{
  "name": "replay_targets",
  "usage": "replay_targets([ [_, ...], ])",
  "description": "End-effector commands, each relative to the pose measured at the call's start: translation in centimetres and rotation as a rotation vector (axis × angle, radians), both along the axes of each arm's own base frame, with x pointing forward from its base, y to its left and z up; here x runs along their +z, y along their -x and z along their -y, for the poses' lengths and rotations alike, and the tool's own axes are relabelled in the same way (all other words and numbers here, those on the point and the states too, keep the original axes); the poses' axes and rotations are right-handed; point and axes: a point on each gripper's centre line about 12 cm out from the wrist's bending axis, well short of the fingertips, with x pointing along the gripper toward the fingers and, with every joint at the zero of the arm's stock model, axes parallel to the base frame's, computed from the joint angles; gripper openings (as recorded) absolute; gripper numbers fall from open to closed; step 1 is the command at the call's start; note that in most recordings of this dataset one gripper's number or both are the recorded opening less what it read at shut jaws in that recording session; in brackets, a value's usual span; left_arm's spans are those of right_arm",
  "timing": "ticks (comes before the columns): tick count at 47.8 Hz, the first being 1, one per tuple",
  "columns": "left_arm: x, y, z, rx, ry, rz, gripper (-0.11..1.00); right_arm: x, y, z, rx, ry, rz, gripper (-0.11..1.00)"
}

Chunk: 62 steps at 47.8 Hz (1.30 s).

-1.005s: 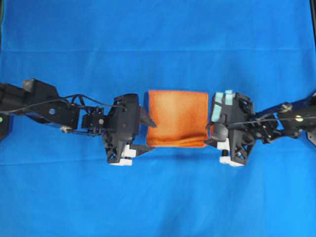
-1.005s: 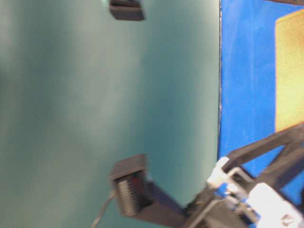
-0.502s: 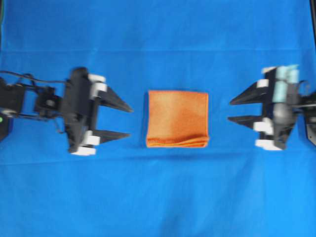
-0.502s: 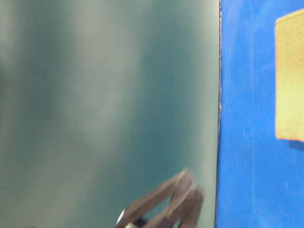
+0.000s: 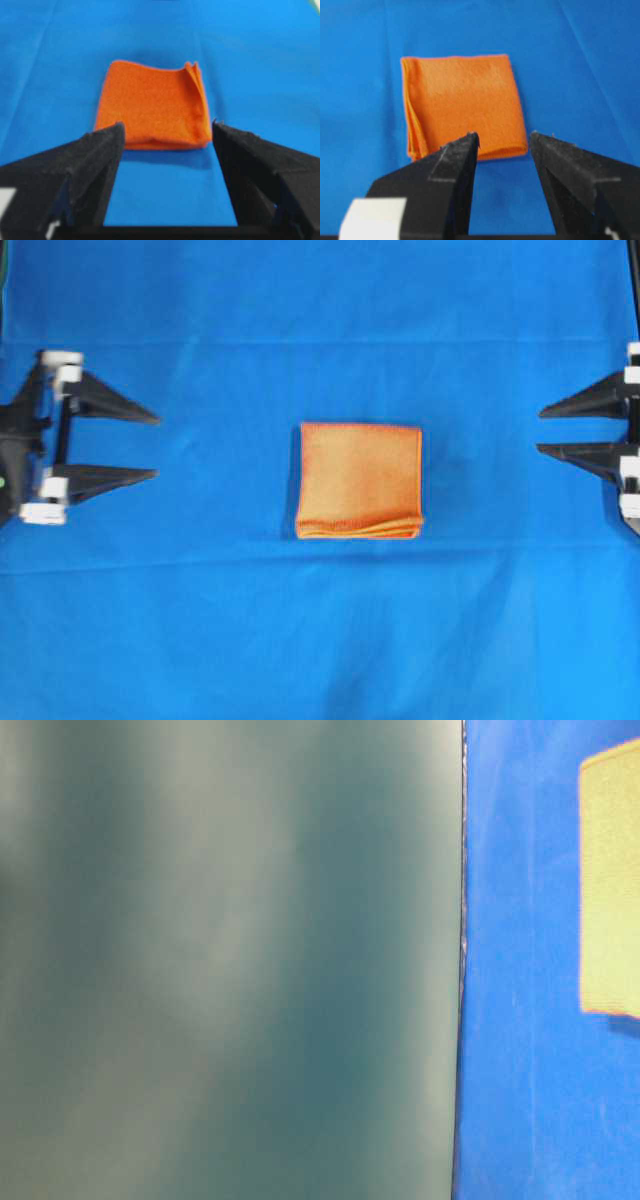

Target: Fold the orange towel.

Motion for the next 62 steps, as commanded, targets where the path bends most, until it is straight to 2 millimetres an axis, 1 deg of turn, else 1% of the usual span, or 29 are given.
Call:
replay_targets([
  [1, 0.2, 1.4, -0.2, 0.009, -0.001, 0.051, 0.64, -0.2, 0.5, 0.2, -0.006, 0.002, 0.02, 0.53],
  [9, -0.9, 3.5, -0.2, 0.009, -0.012, 0.064, 0.64, -1.5, 1.2, 0.6, -0.017, -0.005, 0.034, 0.53],
  [14, -1.7, 4.1, -0.2, 0.007, -0.013, 0.057, 0.64, -2.0, 1.3, 0.7, -0.019, -0.013, 0.041, 0.53],
  [17, -2.0, 4.2, -0.2, 0.008, -0.012, 0.051, 0.63, -2.2, 1.3, 0.7, -0.016, -0.018, 0.048, 0.53],
  [24, -2.1, 4.3, -0.2, 0.009, -0.012, 0.046, 0.63, -2.2, 1.2, 0.8, -0.021, -0.022, 0.05, 0.53],
  [62, -2.0, 4.3, -0.2, 0.007, -0.013, 0.052, 0.63, -2.3, 1.2, 0.9, -0.023, -0.022, 0.047, 0.53],
])
